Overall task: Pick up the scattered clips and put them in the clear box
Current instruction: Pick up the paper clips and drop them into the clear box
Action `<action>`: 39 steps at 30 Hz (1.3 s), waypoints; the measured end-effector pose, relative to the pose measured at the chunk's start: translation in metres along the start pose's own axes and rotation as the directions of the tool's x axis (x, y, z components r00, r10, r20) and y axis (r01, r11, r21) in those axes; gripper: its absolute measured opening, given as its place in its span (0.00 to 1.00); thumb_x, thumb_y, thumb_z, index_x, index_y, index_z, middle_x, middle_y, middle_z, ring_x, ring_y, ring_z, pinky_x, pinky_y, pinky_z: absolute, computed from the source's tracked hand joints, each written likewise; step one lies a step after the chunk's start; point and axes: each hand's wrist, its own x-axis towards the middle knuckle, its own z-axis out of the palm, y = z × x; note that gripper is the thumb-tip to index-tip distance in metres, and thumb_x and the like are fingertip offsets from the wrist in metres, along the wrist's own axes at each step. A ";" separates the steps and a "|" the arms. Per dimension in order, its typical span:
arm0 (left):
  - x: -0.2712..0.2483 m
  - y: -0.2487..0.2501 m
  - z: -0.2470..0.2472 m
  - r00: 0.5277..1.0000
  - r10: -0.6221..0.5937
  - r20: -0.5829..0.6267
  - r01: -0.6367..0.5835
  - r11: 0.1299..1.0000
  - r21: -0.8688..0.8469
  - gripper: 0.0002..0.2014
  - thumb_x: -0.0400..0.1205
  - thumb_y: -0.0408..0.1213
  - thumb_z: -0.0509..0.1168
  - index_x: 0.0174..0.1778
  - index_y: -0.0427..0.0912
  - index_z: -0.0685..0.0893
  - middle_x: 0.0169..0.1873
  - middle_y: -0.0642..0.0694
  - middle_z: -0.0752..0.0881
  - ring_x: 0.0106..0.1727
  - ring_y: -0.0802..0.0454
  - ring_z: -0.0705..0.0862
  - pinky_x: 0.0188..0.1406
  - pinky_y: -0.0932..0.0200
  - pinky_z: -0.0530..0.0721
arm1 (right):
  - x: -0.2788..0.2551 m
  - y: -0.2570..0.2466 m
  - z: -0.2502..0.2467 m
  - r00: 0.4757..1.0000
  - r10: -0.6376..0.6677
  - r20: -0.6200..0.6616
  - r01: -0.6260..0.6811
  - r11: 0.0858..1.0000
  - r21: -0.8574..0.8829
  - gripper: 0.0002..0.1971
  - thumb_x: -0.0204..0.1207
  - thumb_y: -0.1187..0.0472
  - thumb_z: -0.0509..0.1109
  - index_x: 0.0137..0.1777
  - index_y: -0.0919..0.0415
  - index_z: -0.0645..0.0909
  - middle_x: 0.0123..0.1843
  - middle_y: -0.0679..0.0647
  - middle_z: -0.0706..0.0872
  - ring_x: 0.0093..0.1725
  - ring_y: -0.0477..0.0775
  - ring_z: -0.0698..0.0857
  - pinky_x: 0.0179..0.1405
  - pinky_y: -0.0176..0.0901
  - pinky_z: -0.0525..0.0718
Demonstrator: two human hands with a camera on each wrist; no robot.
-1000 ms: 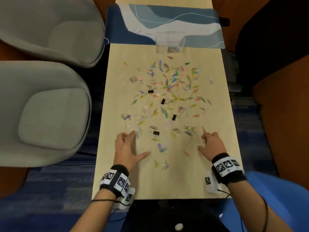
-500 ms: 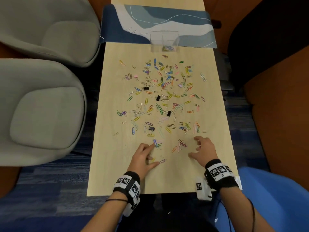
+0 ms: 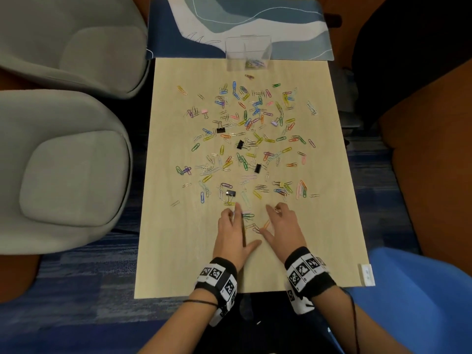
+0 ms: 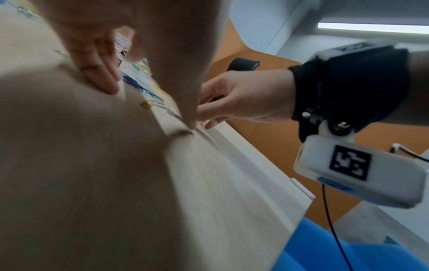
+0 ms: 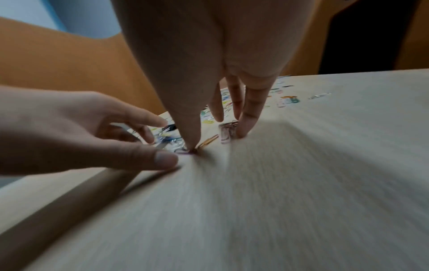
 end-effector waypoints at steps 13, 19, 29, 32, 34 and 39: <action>0.042 -0.004 0.001 0.986 0.154 -0.070 -0.157 0.986 -0.048 0.20 0.81 0.33 0.69 0.70 0.43 0.79 0.50 0.47 0.75 0.49 0.52 0.76 0.54 0.61 0.78 | 0.005 0.003 -0.002 0.995 -0.053 -0.087 0.059 0.996 0.071 0.13 0.72 0.67 0.76 0.56 0.66 0.86 0.50 0.61 0.82 0.43 0.59 0.84 0.47 0.47 0.87; 0.052 -0.007 0.001 0.985 0.157 -0.066 -0.159 0.987 -0.026 0.08 0.81 0.37 0.70 0.52 0.38 0.84 0.46 0.45 0.79 0.47 0.48 0.78 0.45 0.61 0.78 | 0.006 -0.006 0.003 0.998 -0.054 -0.023 0.052 0.996 -0.071 0.15 0.63 0.70 0.80 0.50 0.65 0.85 0.46 0.60 0.81 0.38 0.58 0.82 0.39 0.48 0.87; 0.084 0.008 -0.031 0.973 0.190 0.133 -0.206 0.972 0.113 0.05 0.75 0.34 0.70 0.41 0.38 0.91 0.40 0.42 0.87 0.41 0.42 0.86 0.42 0.53 0.84 | 0.047 -0.018 -0.022 0.986 -0.008 0.165 0.035 0.986 -0.163 0.12 0.71 0.76 0.62 0.48 0.70 0.85 0.47 0.64 0.83 0.42 0.66 0.84 0.35 0.43 0.72; 0.091 0.011 -0.044 0.981 0.146 0.131 -0.153 0.987 0.045 0.06 0.74 0.36 0.72 0.43 0.40 0.93 0.40 0.45 0.91 0.43 0.47 0.87 0.49 0.61 0.82 | 0.064 -0.011 -0.030 0.986 0.028 0.164 -0.006 0.991 -0.136 0.12 0.70 0.75 0.61 0.48 0.68 0.85 0.45 0.63 0.85 0.46 0.64 0.85 0.38 0.42 0.74; 0.094 0.009 -0.051 0.989 0.117 0.089 -0.111 0.991 -0.073 0.04 0.72 0.35 0.75 0.39 0.40 0.93 0.35 0.47 0.91 0.38 0.50 0.87 0.48 0.58 0.86 | 0.072 -0.001 -0.036 0.988 0.060 0.145 -0.053 0.997 -0.051 0.10 0.69 0.71 0.65 0.44 0.64 0.87 0.42 0.58 0.87 0.44 0.59 0.86 0.41 0.40 0.81; 0.105 0.014 -0.086 1.000 -0.003 -0.002 0.003 0.935 -0.354 0.06 0.70 0.30 0.79 0.40 0.40 0.93 0.31 0.46 0.90 0.33 0.56 0.86 0.45 0.61 0.89 | 0.080 0.020 -0.068 0.970 0.210 0.122 -0.243 0.837 0.490 0.05 0.61 0.66 0.80 0.37 0.58 0.92 0.34 0.50 0.92 0.36 0.48 0.90 0.46 0.33 0.86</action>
